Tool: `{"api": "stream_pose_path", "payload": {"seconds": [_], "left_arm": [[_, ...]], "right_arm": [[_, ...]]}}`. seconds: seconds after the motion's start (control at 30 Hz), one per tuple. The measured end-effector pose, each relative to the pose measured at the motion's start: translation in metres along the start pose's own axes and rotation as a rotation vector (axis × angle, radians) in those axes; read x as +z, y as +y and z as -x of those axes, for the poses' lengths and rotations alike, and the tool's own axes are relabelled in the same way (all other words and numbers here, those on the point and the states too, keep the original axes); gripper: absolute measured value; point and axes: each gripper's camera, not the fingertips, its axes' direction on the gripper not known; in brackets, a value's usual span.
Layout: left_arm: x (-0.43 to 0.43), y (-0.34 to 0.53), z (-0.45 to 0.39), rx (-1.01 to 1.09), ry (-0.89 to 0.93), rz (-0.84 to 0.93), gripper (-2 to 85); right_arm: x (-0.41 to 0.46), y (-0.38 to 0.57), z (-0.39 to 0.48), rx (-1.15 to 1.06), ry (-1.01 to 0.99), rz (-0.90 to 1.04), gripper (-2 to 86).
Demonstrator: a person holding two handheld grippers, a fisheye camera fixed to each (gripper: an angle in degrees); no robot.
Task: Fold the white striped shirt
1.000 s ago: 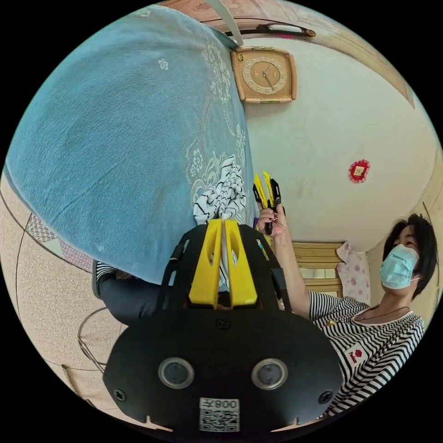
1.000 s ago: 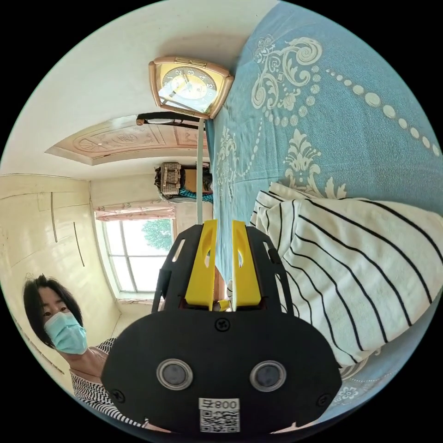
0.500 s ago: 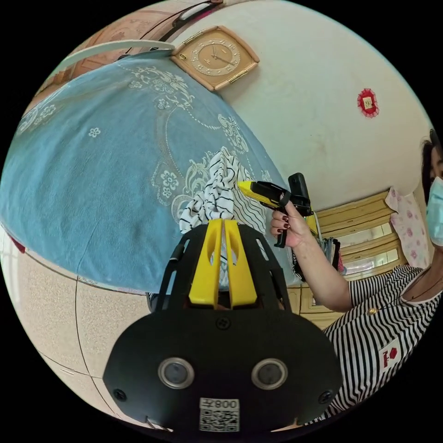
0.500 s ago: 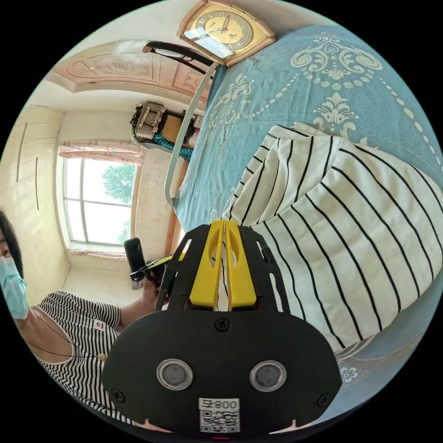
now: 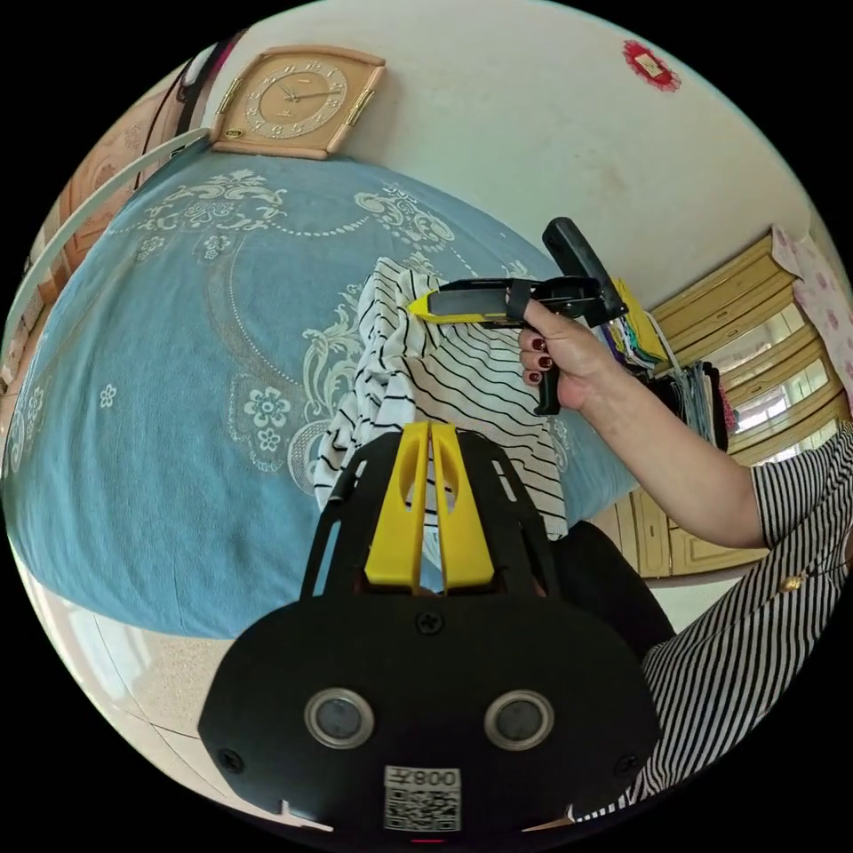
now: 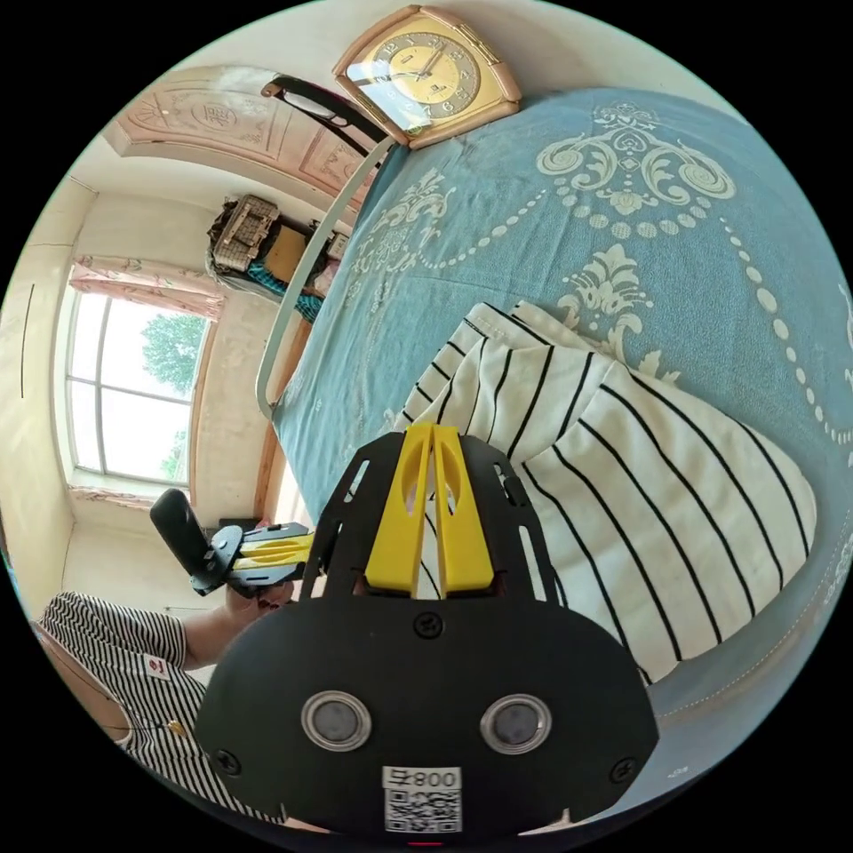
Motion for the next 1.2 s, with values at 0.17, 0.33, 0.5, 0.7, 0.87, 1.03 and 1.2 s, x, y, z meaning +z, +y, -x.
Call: {"api": "stream_pose_path", "payload": {"seconds": [0.17, 0.33, 0.5, 0.7, 0.87, 1.03, 1.2], "left_arm": [[0.027, 0.006, 0.009, -0.081, -0.018, 0.061, 0.2], [0.036, 0.012, -0.011, -0.022, -0.057, 0.06, 0.2], [0.041, 0.014, -0.029, 0.022, -0.1, 0.086, 0.2], [0.02, 0.019, -0.059, 0.091, -0.158, -0.066, 0.2], [0.058, 0.008, -0.055, 0.076, -0.21, 0.071, 0.2], [0.066, 0.009, -0.042, 0.046, -0.135, 0.059, 0.3], [0.053, 0.01, -0.03, -0.022, -0.078, 0.047, 0.3]], "right_arm": [[0.029, -0.006, 0.024, -0.09, 0.139, 0.056, 0.1], [0.038, 0.013, 0.051, -0.224, 0.251, 0.001, 0.1], [0.04, 0.022, 0.061, -0.257, 0.278, -0.012, 0.1], [-0.003, 0.022, 0.058, -0.19, 0.25, -0.125, 0.1], [0.017, -0.007, 0.033, -0.127, 0.295, -0.006, 0.0], [0.009, -0.013, 0.016, -0.102, 0.213, 0.018, 0.1], [-0.028, 0.01, 0.013, -0.096, 0.227, -0.036, 0.2]]}}
